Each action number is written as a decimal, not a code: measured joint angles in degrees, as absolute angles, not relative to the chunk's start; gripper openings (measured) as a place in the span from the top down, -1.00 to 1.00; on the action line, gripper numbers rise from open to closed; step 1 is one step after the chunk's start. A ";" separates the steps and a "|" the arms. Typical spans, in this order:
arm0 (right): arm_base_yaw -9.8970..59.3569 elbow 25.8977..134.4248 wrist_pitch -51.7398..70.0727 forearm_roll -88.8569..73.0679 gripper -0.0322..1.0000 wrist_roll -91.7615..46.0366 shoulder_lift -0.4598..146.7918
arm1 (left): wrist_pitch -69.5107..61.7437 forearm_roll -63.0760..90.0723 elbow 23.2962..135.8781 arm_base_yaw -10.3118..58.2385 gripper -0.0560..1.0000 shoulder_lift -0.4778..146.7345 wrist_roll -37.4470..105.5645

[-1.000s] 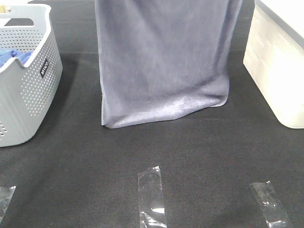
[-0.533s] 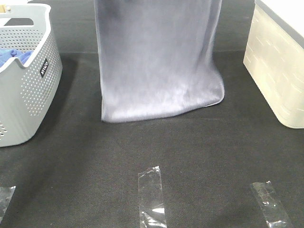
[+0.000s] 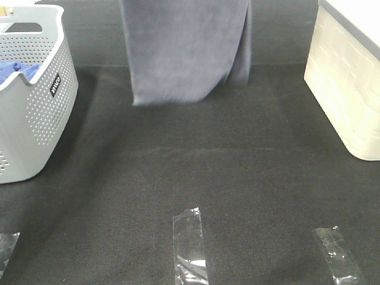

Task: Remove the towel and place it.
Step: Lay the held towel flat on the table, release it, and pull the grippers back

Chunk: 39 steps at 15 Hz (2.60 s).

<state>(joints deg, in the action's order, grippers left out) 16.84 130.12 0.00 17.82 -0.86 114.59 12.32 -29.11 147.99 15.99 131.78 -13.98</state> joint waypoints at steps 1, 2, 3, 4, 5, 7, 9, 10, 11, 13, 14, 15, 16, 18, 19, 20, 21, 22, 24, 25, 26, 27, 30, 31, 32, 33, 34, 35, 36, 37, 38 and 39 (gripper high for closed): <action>16.79 130.23 0.00 18.51 0.94 -0.92 114.25 | 12.72 -29.16 148.05 15.70 0.89 131.84 -13.98; 16.79 130.23 1.83 18.68 0.94 -1.26 114.25 | 12.09 -29.22 148.05 15.36 0.89 132.35 -13.98; 16.79 130.23 5.10 18.79 0.94 -1.38 114.59 | 10.20 -29.28 148.05 15.30 0.89 133.04 -13.98; 16.79 130.23 9.40 18.79 0.94 -1.49 115.22 | 6.47 -29.34 148.05 15.36 0.89 133.90 -13.98; 16.90 130.23 13.98 18.68 0.94 -1.83 115.97 | 1.38 -29.22 148.05 15.76 0.89 134.65 -14.09; 17.36 130.00 22.80 18.05 0.94 -1.89 117.51 | -12.03 -25.44 148.05 16.96 0.89 135.16 -14.32; 17.59 130.00 31.34 15.18 0.94 -1.89 117.97 | -25.95 -18.79 148.05 17.82 0.89 135.16 -14.09; 17.59 130.00 34.72 13.41 0.94 -1.89 117.97 | -32.49 -15.18 148.05 18.33 0.89 135.16 -13.06; 17.59 130.00 40.57 10.89 0.94 -1.89 117.97 | -45.26 -9.00 148.05 18.74 0.89 135.16 -8.88; 17.59 130.00 49.85 7.10 0.94 -1.89 117.97 | -53.00 -5.33 148.05 18.74 0.89 135.16 -6.02; 17.59 130.00 54.20 5.61 0.94 -1.89 117.97 | -57.81 -3.61 148.05 18.74 0.89 135.16 -4.93; 17.53 130.00 58.33 4.30 0.94 -1.89 117.97 | -61.59 -2.41 148.05 18.68 0.89 135.16 -4.64; 17.53 130.00 62.51 3.15 0.94 -1.89 118.14 | -65.20 -1.15 148.05 18.68 0.89 135.10 -4.41; 17.42 130.00 68.41 1.49 0.94 -1.89 119.12 | -68.01 0.00 148.05 18.39 0.89 135.10 -4.35; 17.30 130.00 69.10 0.92 0.94 -1.89 119.52 | -68.64 1.55 148.05 18.05 0.89 135.10 -4.64; 17.07 129.26 69.21 0.92 0.94 -1.89 119.63 | -69.04 3.04 147.94 17.82 0.89 135.05 -4.81; 17.02 127.54 69.21 0.92 0.94 -1.95 119.46 | -69.04 4.07 146.96 17.76 0.89 134.47 -4.98; 16.84 123.24 69.21 0.57 0.94 -1.95 118.32 | -69.04 3.50 142.44 18.68 0.89 131.89 -4.98; 16.84 115.91 69.33 -1.32 0.94 -1.95 115.16 | -69.04 0.69 132.53 20.23 0.89 126.22 -5.04; 16.84 112.53 69.33 -3.15 0.94 -1.95 113.16 | -69.04 0.00 127.37 20.74 0.89 122.78 -5.27; 16.84 108.69 69.50 -5.56 0.94 -1.95 110.70 | -69.04 0.00 121.58 21.14 0.89 119.40 -5.67; 16.84 105.14 69.50 -7.73 0.94 -2.06 108.35 | -68.98 0.00 115.79 21.43 0.89 116.43 -6.13; 16.90 97.06 69.50 -10.94 0.94 -3.27 102.85 | -68.81 0.00 106.00 23.03 0.89 110.87 -6.70; 16.90 92.76 69.50 -11.75 0.94 -3.84 100.32 | -68.75 0.34 100.44 24.52 0.89 107.72 -6.88; 16.90 89.04 69.50 -12.20 0.94 -3.84 97.63 | -68.70 0.57 95.11 26.30 0.89 104.56 -6.99; 16.90 85.31 69.50 -12.78 0.94 -3.90 94.94 | -68.53 1.03 90.64 27.79 0.89 101.99 -7.79; 16.90 81.30 69.50 -13.41 0.94 -3.90 91.85 | -68.35 1.49 86.06 29.51 0.89 98.89 -9.51; 16.90 77.81 69.50 -14.21 0.94 -3.90 89.04 | -67.95 1.72 82.33 31.23 0.89 95.80 -11.12; 16.90 73.91 69.50 -15.01 0.94 -3.90 85.71 | -67.61 1.95 78.72 32.72 0.89 93.22 -12.78; 16.90 70.24 69.50 -15.93 0.94 -3.90 82.74 | -67.09 2.06 75.97 34.26 0.89 90.76 -14.50; 16.90 63.88 69.50 -17.13 0.94 -3.90 77.86 | -66.98 2.12 72.48 37.07 0.89 87.26 -17.07; 16.90 60.16 69.50 -17.59 0.94 -3.90 75.23 | -66.92 2.29 70.07 39.25 0.89 85.37 -18.68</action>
